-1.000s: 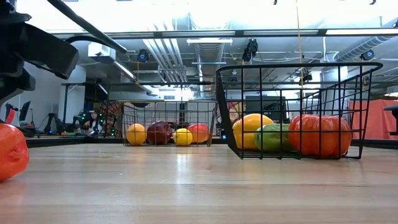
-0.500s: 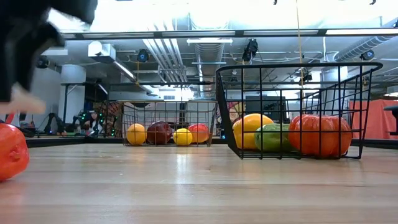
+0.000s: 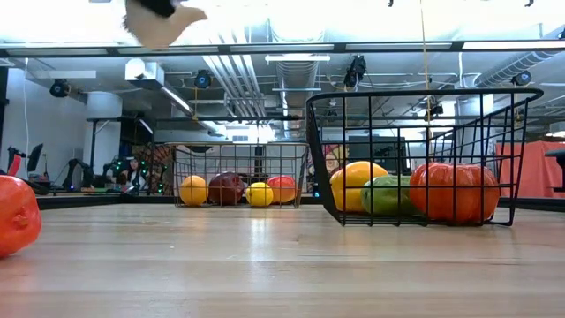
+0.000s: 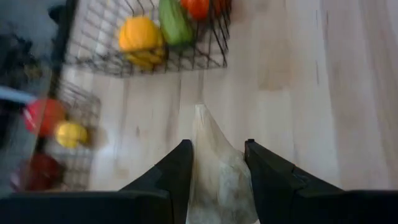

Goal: Sort produce into baskets
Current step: Put the white garlic into the black wire basket

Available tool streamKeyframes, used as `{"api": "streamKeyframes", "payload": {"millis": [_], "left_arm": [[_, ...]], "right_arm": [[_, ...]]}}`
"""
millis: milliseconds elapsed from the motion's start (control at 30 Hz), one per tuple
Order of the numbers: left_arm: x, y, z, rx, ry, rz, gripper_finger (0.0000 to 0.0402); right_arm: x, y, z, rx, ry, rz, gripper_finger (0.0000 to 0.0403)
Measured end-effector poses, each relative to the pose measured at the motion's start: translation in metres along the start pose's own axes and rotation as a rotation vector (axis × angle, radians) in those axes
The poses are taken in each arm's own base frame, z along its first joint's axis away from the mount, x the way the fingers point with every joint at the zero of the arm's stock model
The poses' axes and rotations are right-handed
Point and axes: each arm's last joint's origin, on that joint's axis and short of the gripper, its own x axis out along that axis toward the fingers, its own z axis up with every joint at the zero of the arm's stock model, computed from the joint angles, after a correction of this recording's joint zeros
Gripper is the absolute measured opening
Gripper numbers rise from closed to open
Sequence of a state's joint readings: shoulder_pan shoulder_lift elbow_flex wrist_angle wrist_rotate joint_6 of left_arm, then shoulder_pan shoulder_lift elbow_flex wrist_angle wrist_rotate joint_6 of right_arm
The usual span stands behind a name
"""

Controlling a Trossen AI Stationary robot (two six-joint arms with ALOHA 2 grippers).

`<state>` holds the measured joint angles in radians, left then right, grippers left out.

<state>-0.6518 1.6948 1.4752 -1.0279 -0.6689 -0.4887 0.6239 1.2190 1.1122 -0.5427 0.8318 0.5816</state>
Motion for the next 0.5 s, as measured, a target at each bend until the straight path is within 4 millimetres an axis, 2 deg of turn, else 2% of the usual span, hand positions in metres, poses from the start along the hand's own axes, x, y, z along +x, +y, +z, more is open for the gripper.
{"api": "streamKeyframes", "payload": {"millis": [267, 500], "left_arm": [[-0.007, 0.023, -0.004, 0.019, -0.229, -0.08, 0.0116], [0.004, 0.053, -0.02, -0.09, -0.462, -0.097, 0.0116]], "right_arm": [[0.006, 0.002, -0.01, 0.014, -0.022, 0.006, 0.0238], [0.011, 0.005, -0.011, -0.026, -0.083, 0.034, 0.0238]]}}
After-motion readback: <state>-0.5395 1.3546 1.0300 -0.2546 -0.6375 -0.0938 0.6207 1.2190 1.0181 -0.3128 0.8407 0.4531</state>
